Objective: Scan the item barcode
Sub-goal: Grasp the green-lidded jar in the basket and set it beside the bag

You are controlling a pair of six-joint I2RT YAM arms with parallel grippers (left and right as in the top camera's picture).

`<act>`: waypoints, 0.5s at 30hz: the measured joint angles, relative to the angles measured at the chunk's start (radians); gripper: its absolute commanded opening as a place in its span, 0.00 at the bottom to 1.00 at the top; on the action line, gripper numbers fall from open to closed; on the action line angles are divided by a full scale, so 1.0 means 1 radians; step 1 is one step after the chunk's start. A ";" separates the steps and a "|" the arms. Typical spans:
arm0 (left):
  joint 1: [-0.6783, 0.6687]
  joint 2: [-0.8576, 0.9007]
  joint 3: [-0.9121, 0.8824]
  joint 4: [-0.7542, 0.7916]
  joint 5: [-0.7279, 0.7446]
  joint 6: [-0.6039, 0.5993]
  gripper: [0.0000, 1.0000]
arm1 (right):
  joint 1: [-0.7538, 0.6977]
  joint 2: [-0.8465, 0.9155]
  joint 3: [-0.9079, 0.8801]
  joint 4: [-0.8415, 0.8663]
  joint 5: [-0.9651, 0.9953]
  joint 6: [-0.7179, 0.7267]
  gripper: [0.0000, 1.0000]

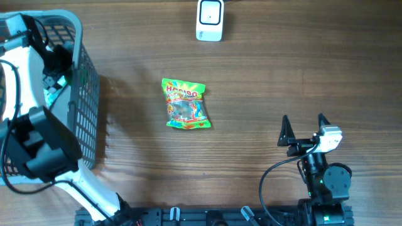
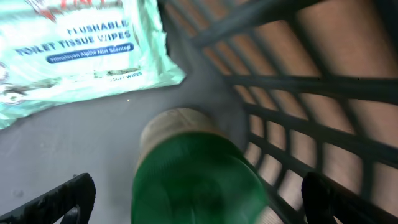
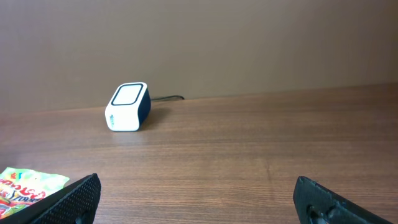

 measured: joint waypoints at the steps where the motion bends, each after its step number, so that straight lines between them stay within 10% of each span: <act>1: 0.001 0.031 0.000 -0.003 0.000 0.000 1.00 | 0.000 0.000 0.000 0.000 0.000 0.000 1.00; 3: 0.002 0.068 0.000 -0.006 0.000 0.000 1.00 | 0.000 0.000 0.000 0.000 0.000 0.000 1.00; 10: 0.000 0.100 0.000 -0.074 0.008 0.037 0.41 | 0.000 0.000 0.000 0.000 0.000 0.000 1.00; 15: 0.019 0.094 0.015 -0.141 0.007 0.037 0.38 | 0.000 0.000 0.000 0.000 0.000 0.000 1.00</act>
